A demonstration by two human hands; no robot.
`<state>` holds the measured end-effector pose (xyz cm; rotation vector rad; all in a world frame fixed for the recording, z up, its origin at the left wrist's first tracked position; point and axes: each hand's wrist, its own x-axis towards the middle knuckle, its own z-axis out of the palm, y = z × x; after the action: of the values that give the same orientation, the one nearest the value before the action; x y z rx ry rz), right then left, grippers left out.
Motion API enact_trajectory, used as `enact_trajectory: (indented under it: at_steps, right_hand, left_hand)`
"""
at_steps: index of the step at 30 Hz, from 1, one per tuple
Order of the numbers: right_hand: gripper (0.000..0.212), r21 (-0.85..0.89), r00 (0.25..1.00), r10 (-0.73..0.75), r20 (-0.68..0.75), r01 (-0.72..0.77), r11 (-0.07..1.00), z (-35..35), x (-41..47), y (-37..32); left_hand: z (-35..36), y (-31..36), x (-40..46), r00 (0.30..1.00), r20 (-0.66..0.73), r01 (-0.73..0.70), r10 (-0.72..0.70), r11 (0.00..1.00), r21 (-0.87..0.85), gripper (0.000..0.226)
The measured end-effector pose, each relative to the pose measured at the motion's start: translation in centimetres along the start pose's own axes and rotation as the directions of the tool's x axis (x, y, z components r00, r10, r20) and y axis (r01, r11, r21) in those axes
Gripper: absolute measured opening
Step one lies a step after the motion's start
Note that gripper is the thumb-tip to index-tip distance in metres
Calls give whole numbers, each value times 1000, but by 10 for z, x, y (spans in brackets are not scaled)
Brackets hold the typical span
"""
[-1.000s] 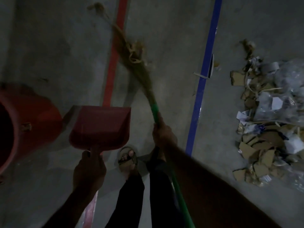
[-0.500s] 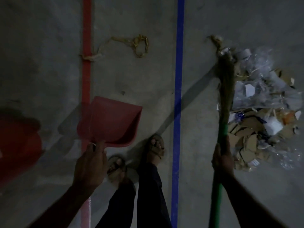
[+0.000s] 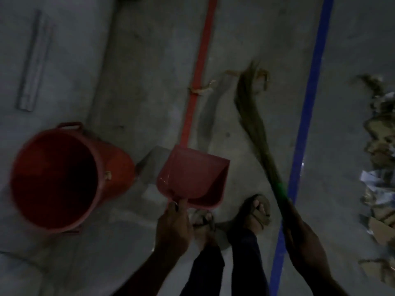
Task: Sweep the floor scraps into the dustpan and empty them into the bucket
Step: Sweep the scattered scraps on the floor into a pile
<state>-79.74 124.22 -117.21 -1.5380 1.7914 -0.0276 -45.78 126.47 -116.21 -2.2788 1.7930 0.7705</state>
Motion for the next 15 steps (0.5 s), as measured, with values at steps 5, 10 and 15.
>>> enact_trajectory:
  at_steps: [5, 10, 15]
  right_hand:
    - [57, -145, 969, -89, 229, 125, 982, 30, 53, -91]
    - [39, -140, 952, -258, 167, 282, 949, 63, 113, -176]
    - [58, -125, 965, -61, 255, 95, 988, 68, 174, -202]
  left_hand:
    - [-5, -30, -15, 985, 117, 115, -124, 991, 74, 33]
    - [-5, -46, -17, 974, 74, 213, -214, 977, 27, 45]
    - [-10, -39, 15, 972, -27, 233, -232, 972, 22, 33]
